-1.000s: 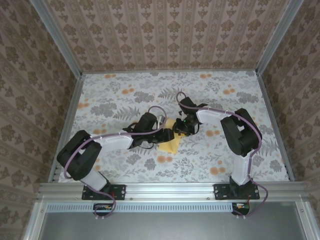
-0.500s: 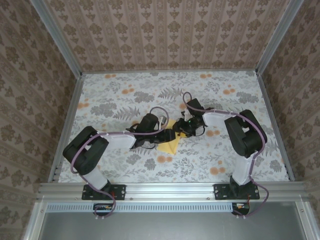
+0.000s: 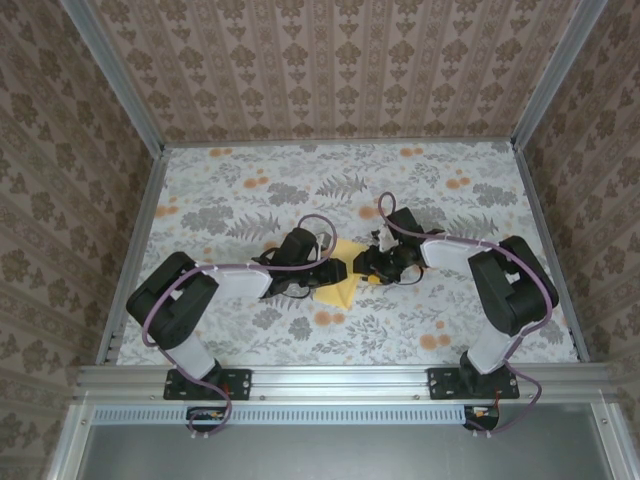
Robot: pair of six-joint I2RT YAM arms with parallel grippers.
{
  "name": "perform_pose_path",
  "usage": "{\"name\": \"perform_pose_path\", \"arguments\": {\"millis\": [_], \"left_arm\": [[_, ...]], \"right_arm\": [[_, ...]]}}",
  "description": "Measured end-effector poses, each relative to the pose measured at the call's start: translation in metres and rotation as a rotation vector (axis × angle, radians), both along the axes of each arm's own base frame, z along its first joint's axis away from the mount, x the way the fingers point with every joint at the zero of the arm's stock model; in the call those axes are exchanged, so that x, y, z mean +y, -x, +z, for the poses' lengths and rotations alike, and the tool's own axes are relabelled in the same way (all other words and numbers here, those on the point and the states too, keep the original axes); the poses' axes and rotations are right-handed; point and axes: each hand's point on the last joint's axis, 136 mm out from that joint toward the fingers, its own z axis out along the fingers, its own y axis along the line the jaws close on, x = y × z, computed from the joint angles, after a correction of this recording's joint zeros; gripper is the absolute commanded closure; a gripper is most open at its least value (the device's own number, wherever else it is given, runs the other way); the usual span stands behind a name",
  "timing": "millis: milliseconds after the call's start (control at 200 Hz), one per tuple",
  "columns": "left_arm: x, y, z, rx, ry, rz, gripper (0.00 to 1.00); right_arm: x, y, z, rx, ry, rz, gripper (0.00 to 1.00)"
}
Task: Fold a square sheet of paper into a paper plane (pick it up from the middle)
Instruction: Fold the triangle a second time at the center of the table.
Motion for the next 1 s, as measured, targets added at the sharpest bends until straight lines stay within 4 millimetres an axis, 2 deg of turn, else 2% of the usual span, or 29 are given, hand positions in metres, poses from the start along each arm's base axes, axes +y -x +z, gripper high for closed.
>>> {"name": "perform_pose_path", "arguments": {"millis": [165, 365, 480, 740, 870, 1000], "left_arm": [[0.001, 0.001, -0.005, 0.012, -0.011, 0.002, 0.72], [0.002, 0.002, -0.011, 0.024, -0.023, 0.002, 0.73], [0.002, 0.002, -0.011, 0.025, -0.024, 0.003, 0.73], [0.002, 0.002, -0.012, 0.025, -0.025, 0.003, 0.74], [0.002, 0.001, -0.012, 0.024, -0.027, 0.005, 0.74], [0.002, 0.001, -0.012, 0.023, -0.027, 0.006, 0.74]], "right_arm": [[0.001, 0.000, 0.009, -0.038, -0.023, 0.003, 0.57], [0.004, -0.002, 0.020, -0.076, -0.051, 0.009, 0.64], [0.005, -0.001, 0.019, -0.069, -0.056, 0.017, 0.64], [0.009, 0.008, 0.002, -0.021, -0.043, 0.048, 0.64], [0.016, 0.016, 0.001, -0.014, -0.056, 0.084, 0.72], [0.020, 0.021, 0.000, -0.013, -0.062, 0.118, 0.86]]}}
